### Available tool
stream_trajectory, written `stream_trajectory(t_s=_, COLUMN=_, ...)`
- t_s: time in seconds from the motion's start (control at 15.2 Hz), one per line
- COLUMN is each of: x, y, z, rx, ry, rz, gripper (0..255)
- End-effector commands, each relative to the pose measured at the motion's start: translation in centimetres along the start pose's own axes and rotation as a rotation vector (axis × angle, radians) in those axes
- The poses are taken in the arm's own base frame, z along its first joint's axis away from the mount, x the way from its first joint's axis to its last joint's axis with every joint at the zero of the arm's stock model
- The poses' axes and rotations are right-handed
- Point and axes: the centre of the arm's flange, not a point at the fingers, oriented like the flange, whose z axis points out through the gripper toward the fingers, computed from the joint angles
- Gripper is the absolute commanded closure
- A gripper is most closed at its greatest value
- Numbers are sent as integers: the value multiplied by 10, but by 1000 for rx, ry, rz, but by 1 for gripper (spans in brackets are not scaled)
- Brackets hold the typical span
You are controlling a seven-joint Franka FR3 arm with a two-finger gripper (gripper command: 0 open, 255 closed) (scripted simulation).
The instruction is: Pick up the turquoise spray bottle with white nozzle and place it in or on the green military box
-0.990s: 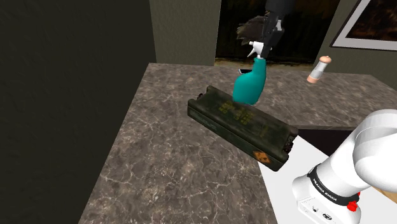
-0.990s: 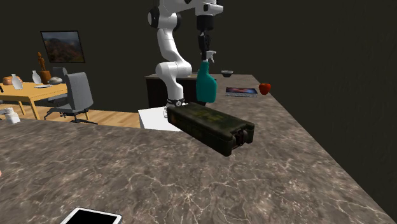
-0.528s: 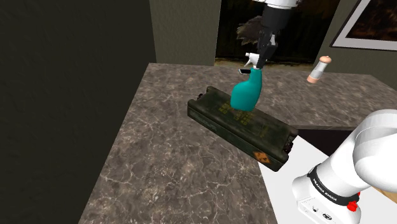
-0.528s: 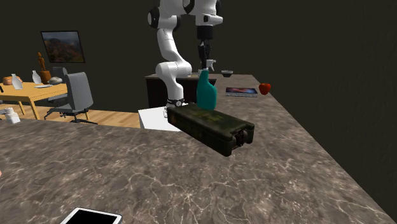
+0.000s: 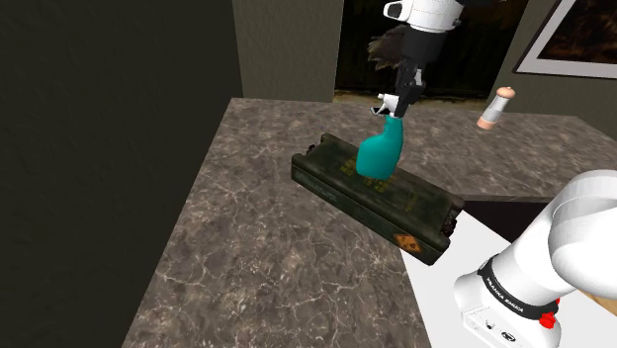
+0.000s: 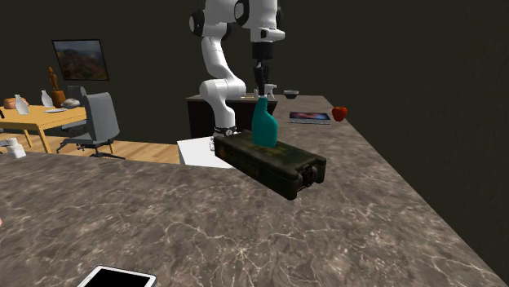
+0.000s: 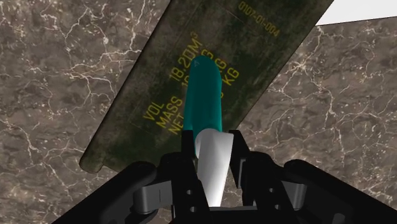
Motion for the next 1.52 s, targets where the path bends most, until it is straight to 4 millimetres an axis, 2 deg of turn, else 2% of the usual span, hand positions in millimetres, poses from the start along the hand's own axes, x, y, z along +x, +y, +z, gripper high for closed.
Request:
stream_trajectory(t_s=0.0, x=0, y=0, z=4, rx=5, ry=-6, rz=0, gripper=255)
stream_trajectory(t_s=0.26, x=0, y=0, z=4, rx=5, ry=-6, rz=0, gripper=255)
stream_trajectory(t_s=0.33, x=0, y=0, z=4, rx=6, ry=-6, rz=0, gripper=0)
stream_trajectory(t_s=0.66, x=0, y=0, z=4, rx=5, ry=-6, rz=0, gripper=0)
stream_trajectory(t_s=0.92, x=0, y=0, z=-46, rx=5, ry=-6, rz=0, gripper=0)
stream_trajectory(t_s=1.45, x=0, y=0, z=-46, rx=5, ry=-6, rz=0, gripper=0)
